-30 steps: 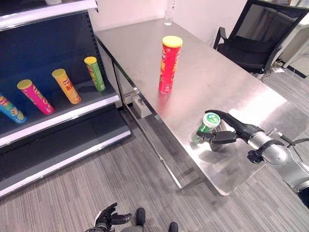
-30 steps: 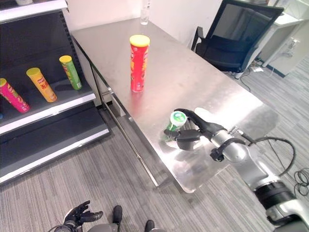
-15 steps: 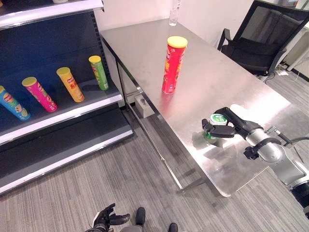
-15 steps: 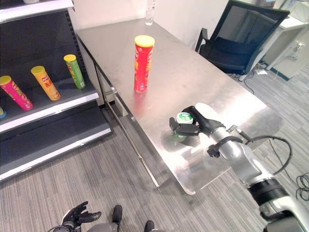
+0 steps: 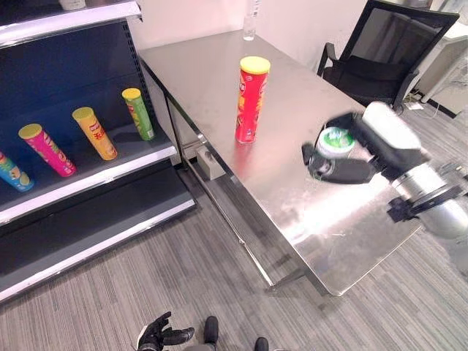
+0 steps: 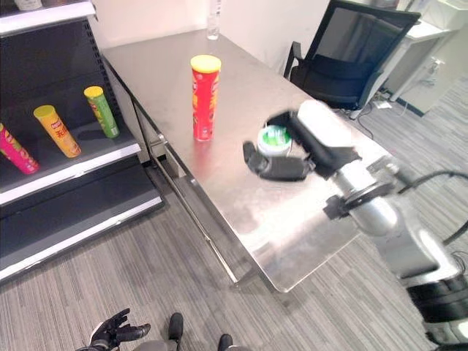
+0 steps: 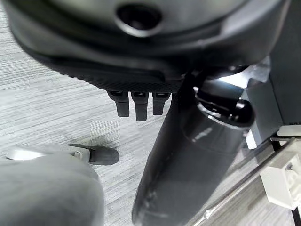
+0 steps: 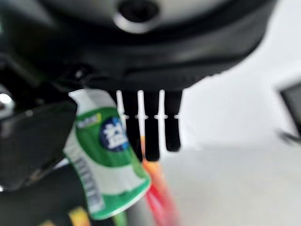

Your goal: Put the goods on the table back onto the shelves and tidy them up.

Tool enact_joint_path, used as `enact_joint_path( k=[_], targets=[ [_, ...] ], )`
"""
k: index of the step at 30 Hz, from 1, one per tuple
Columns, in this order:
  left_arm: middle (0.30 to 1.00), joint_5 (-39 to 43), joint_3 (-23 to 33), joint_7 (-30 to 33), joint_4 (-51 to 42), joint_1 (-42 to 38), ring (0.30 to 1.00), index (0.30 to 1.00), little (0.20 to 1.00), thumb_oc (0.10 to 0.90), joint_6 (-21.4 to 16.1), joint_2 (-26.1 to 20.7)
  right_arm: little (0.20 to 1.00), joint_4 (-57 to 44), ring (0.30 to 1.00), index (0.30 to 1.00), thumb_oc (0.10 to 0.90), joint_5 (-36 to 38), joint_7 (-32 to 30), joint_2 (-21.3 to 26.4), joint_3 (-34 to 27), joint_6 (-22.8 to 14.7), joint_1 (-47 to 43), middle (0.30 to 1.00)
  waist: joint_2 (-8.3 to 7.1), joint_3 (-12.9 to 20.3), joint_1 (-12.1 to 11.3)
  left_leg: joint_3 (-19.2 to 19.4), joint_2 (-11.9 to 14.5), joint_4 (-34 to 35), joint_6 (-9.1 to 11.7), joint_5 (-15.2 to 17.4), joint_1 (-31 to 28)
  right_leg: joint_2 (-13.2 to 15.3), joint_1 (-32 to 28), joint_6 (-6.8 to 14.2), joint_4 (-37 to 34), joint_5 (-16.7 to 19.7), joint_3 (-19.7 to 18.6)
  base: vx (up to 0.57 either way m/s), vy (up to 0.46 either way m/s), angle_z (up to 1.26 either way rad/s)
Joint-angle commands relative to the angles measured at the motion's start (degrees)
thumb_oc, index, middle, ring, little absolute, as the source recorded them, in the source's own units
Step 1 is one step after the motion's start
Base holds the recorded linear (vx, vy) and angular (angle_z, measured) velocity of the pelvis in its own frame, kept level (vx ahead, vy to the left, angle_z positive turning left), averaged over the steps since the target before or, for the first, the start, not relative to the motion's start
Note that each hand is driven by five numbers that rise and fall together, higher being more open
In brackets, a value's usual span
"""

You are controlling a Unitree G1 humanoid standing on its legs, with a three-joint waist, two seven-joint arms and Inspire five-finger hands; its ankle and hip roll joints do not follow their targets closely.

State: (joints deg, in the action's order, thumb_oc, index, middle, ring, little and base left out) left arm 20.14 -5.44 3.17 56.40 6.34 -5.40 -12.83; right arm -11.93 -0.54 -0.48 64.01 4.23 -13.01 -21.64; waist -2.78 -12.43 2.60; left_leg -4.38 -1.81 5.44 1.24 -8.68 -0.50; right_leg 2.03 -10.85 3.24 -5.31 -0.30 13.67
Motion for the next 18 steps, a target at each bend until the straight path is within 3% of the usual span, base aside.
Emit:
enact_joint_path(
  k=[1, 3, 4, 6, 7, 8, 9, 11, 13, 15, 16, 17, 18],
  targets=[
    [0.900, 0.44, -0.15, 0.50, -1.67, -2.84, 0.900, 0.900, 0.900, 0.800, -2.73, -2.65, 0.300, -1.10, 0.300, 0.300, 0.400, 5.85, -5.04, 1.51, -1.36, -4.41, -10.56, 0.300, -1.84, 2.52, -3.30, 4.76, 6.45, -4.27, 5.10, 10.44, -2.87, 1.47, 1.93, 3.08, 0.89, -5.84, -2.15, -0.07, -0.044, 0.19],
    [0.900, 1.54, -0.32, 0.32, -2.46, -3.29, 0.900, 0.900, 0.900, 0.800, -2.86, -2.89, 0.300, -2.28, 0.300, 0.300, 0.400, 6.77, -5.25, 0.69, 0.06, -4.71, -14.70, 0.300, -2.33, 1.18, -3.86, 4.59, 5.97, -10.42, 5.97, 11.36, 1.00, 1.66, 1.87, 2.42, 1.14, -6.24, -1.14, -0.11, -0.026, 0.23],
    [0.900, 2.13, -0.97, 0.24, -2.85, -3.76, 0.900, 0.900, 0.900, 0.800, -2.97, -2.88, 0.300, -2.56, 0.300, 0.300, 0.400, 6.56, -5.41, 1.05, 2.48, -4.39, -19.03, 0.300, -2.48, 0.57, -4.45, 6.20, 7.64, -12.56, 7.32, 9.96, 3.98, 1.85, 1.13, 2.24, 0.84, -6.63, 0.68, -0.07, 0.063, 0.23],
    [0.900, 2.44, -1.05, 0.22, -2.59, -3.87, 0.900, 0.900, 0.900, 0.800, -2.83, -2.71, 0.300, -2.32, 0.300, 0.300, 0.400, 6.61, -5.60, 0.87, 4.92, -4.20, -22.39, 0.300, -2.31, 0.37, -4.62, 6.42, 8.90, -12.11, 7.66, 9.03, 4.58, 1.84, 0.95, 2.31, 0.81, -6.56, 1.20, 0.00, 0.080, 0.42],
    [0.900, 2.60, -1.06, 0.37, -2.03, -3.89, 0.900, 0.900, 0.900, 0.800, -2.81, -2.70, 0.300, -2.61, 0.300, 0.300, 0.400, 6.67, -5.57, 0.58, 7.26, -4.30, -25.47, 0.300, -2.34, 0.57, -4.93, 6.03, 10.54, -10.62, 8.14, 7.60, 5.12, 2.06, 0.91, 2.66, 0.82, -6.42, 1.25, 0.07, 0.158, 0.79],
    [0.900, 2.91, -0.98, 0.49, -1.50, -3.87, 0.900, 0.900, 0.900, 0.800, -3.01, -3.08, 0.300, -2.17, 0.300, 0.300, 0.400, 6.52, -5.84, 1.60, 9.81, -4.03, -28.95, 0.300, -2.49, 1.11, -5.10, 6.44, 13.89, -7.47, 8.65, 4.82, 5.88, 2.75, 1.05, 3.35, 0.84, -6.63, 1.72, 0.07, 0.157, 0.67],
    [0.900, 2.91, -0.86, 0.49, -1.49, -3.87, 0.900, 0.900, 0.900, 0.800, -3.01, -2.94, 0.300, -1.96, 0.300, 0.300, 0.400, 6.53, -5.90, 1.59, 10.33, -4.07, -29.49, 0.300, -2.38, 1.15, -5.01, 6.53, 13.94, -7.12, 8.69, 4.63, 5.74, 2.72, 1.14, 3.32, 0.89, -6.66, 1.66, 0.08, 0.182, 0.59],
    [0.900, 2.91, -0.57, 1.12, -0.99, -3.80, 0.900, 0.900, 0.900, 0.800, -3.31, -3.22, 0.300, -0.85, 0.300, 0.300, 0.400, 5.56, -6.50, 2.95, 13.35, -3.57, -32.45, 0.300, -2.48, 1.74, -4.94, 9.67, 18.33, -2.99, 9.32, 2.01, 6.72, 3.91, 1.12, 4.19, 0.92, -7.71, 2.23, 0.11, 0.224, 0.29],
    [0.900, 2.67, -0.58, 1.41, -1.26, -3.51, 0.900, 0.900, 0.900, 0.800, -3.34, -3.69, 0.300, -0.25, 0.300, 0.300, 0.400, 5.08, -6.76, 4.32, 15.00, -2.90, -34.23, 0.300, -1.85, 2.56, -5.26, 11.46, 20.67, -1.55, 10.34, -0.26, 6.92, 4.64, 0.04, 4.95, 0.66, -8.18, 2.90, 0.17, 0.299, 0.30],
    [0.900, 1.56, -1.06, 1.08, -0.88, -3.29, 0.900, 0.900, 0.900, 0.800, -3.26, -3.91, 0.300, 1.22, 0.300, 0.300, 0.400, 4.83, -6.60, 4.91, 16.00, -2.00, -34.83, 0.300, -0.22, 4.02, -5.15, 13.74, 21.24, -1.10, 11.11, -0.96, 5.90, 6.08, -1.30, 6.11, 0.68, -7.53, 4.61, 0.25, 0.461, 0.28],
    [0.900, 0.96, -1.80, 0.91, -0.66, -3.65, 0.900, 0.900, 0.900, 0.800, -3.13, -4.31, 0.300, 2.57, 0.300, 0.300, 0.400, 3.74, -6.63, 5.60, 17.10, -0.84, -36.15, 0.300, 0.31, 4.82, -5.76, 14.33, 19.55, -2.53, 11.09, -0.11, 6.20, 9.17, -2.18, 7.20, 1.12, -6.31, 6.15, 0.22, 0.439, 0.40],
    [0.900, 0.96, -1.78, 0.92, -0.64, -3.68, 0.900, 0.900, 0.900, 0.800, -3.14, -4.24, 0.300, 2.67, 0.300, 0.300, 0.400, 3.74, -6.67, 5.61, 17.35, -0.85, -36.41, 0.300, 0.25, 4.82, -5.65, 14.27, 19.35, -2.75, 11.00, 0.04, 6.34, 9.36, -2.21, 7.31, 1.09, -6.28, 6.25, 0.21, 0.424, 0.43],
    [0.900, 0.69, -2.01, 0.86, -0.40, -4.01, 0.900, 0.900, 0.900, 0.800, -3.12, -4.53, 0.300, 3.58, 0.300, 0.300, 0.400, 3.09, -6.85, 5.90, 18.13, -0.33, -37.21, 0.300, 0.18, 5.13, -5.87, 14.45, 18.19, -4.52, 10.86, 0.88, 6.93, 11.39, -2.59, 7.88, 1.52, -5.29, 7.06, 0.14, 0.271, 0.49]
  ],
)
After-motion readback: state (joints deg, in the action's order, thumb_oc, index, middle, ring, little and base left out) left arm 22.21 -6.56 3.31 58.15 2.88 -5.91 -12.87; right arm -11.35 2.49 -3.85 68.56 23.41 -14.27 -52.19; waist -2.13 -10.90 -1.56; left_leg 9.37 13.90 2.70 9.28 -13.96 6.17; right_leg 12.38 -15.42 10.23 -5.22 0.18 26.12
